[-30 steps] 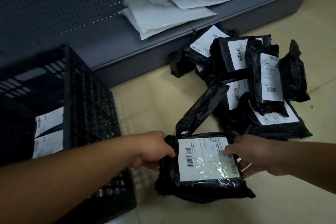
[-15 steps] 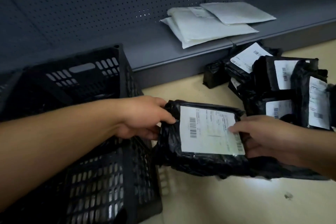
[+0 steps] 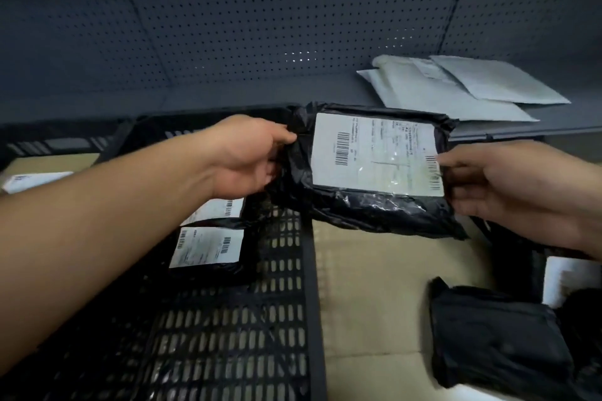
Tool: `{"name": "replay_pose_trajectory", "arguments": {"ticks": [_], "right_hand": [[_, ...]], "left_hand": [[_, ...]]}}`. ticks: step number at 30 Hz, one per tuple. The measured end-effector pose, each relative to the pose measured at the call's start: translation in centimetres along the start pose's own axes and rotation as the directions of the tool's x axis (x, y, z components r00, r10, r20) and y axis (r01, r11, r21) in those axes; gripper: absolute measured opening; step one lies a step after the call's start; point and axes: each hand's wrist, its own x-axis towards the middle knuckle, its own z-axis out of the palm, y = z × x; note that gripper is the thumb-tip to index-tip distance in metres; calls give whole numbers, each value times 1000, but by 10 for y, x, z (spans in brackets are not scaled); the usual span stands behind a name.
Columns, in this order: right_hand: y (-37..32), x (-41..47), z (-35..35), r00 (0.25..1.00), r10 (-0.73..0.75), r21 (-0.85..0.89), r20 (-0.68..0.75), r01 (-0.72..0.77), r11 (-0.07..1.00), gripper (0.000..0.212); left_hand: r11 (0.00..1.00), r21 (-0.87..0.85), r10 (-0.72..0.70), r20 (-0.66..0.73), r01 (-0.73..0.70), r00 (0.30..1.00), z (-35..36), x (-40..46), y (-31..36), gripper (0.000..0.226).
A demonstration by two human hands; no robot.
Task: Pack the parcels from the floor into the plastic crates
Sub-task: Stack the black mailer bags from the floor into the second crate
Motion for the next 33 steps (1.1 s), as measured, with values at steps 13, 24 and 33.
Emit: {"name": "replay_pose_trajectory", "arguments": {"ticks": [13, 24, 33], "right_hand": [[-53, 14, 131, 975, -33, -71, 221, 50, 996, 17], [-22, 36, 218, 952, 126, -315, 278, -33, 949, 15], [45, 48, 266, 934, 290, -540, 208, -138, 830, 27]], "left_hand": [[997, -81, -33, -430, -2, 902, -119, 5, -20, 19], [957, -21, -269, -434, 289, 860, -168, -13, -63, 23], [766, 340, -379, -447, 546, 810, -173, -4, -114, 17]]}}
